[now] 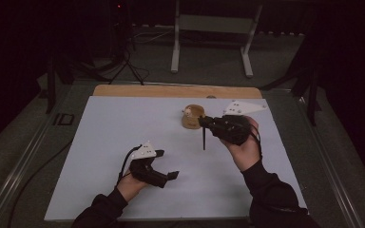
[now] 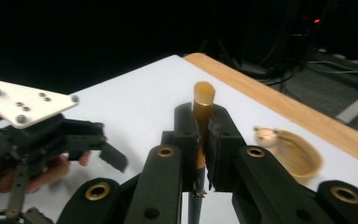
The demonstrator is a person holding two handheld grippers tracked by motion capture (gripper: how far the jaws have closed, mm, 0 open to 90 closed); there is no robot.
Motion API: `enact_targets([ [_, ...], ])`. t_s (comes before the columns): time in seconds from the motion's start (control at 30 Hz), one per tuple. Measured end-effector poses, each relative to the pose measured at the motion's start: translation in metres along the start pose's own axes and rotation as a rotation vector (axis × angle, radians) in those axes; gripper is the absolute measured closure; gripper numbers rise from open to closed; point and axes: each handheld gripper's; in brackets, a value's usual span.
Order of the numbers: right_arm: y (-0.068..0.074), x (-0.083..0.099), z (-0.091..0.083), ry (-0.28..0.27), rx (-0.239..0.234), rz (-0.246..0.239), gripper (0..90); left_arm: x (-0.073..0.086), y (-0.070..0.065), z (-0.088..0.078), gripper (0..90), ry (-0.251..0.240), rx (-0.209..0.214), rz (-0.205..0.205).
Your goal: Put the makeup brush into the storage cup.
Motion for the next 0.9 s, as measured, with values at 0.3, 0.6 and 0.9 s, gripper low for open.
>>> enact_targets([
  [0.3,-0.015,-0.013,-0.025,-0.056,0.032,0.015,84.2,0.001,-0.001,0.000,0.7,-0.004,-0.023,0.021],
  [0.6,-0.023,-0.038,-0.035,-0.134,0.046,0.026,84.3,0.003,-0.001,0.002,0.7,-0.007,-0.013,0.017],
  [0.9,-0.027,-0.062,-0.028,-0.164,0.060,0.003,84.3,0.003,0.000,0.001,0.7,-0.016,-0.016,0.019],
])
Point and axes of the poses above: each handheld gripper's, and its own axes: z roughly forward along the jaws, x roughly out of its underside, y roughly to its left, and after that the axes turned 15 degrees about z, right-handed
